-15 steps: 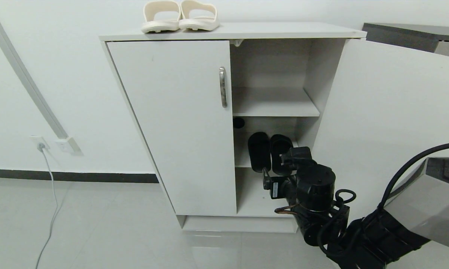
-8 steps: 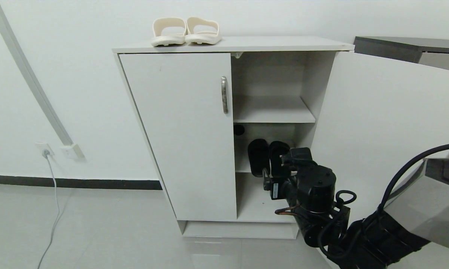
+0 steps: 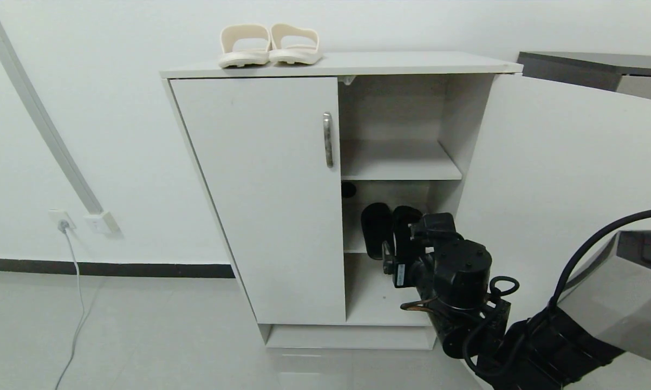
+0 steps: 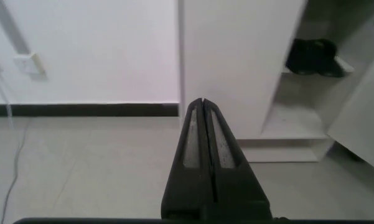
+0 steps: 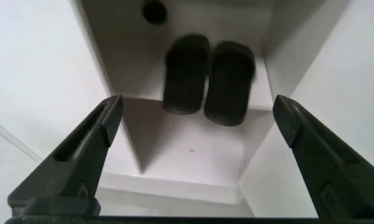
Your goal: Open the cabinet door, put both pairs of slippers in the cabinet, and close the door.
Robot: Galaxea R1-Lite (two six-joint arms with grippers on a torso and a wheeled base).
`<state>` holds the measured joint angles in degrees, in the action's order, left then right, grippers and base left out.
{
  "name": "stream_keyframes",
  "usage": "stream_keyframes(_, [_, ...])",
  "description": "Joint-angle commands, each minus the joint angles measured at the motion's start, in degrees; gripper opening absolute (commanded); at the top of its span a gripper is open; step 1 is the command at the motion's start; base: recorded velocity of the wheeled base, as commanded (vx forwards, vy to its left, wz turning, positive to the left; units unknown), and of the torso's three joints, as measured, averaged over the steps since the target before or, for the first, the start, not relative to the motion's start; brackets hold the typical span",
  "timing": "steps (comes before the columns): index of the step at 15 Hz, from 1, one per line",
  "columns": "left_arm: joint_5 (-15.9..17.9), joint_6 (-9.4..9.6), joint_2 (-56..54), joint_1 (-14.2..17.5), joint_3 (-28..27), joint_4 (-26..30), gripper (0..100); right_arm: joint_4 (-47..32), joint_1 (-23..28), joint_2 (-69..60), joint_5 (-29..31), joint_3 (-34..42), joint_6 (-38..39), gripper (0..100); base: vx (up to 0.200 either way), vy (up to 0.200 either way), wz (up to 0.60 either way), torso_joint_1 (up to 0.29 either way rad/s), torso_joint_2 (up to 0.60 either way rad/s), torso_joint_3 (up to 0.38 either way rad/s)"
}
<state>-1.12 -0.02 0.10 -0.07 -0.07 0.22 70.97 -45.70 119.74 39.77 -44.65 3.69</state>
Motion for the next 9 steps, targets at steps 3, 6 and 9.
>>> stream_keyframes(3, [0.0,-0.06,0.1,0.0,0.0,0.0,0,0.7,-0.4,0.7,-0.1,0.9,-0.4,100,0.0,0.2,0.0,0.007,0.0,0.002])
stream_keyframes(6, [0.0,-0.15,0.1,0.0,0.0,0.0,0,0.8,-0.4,0.8,-0.1,0.9,-0.4,100,0.0,0.2,0.0,0.005,0.0,0.001])
stream_keyframes(9, [0.1,-0.15,0.1,0.0,0.0,0.0,0,0.8,-0.4,0.7,-0.1,0.9,-0.4,100,0.0,0.2,0.0,0.004,0.0,0.002])
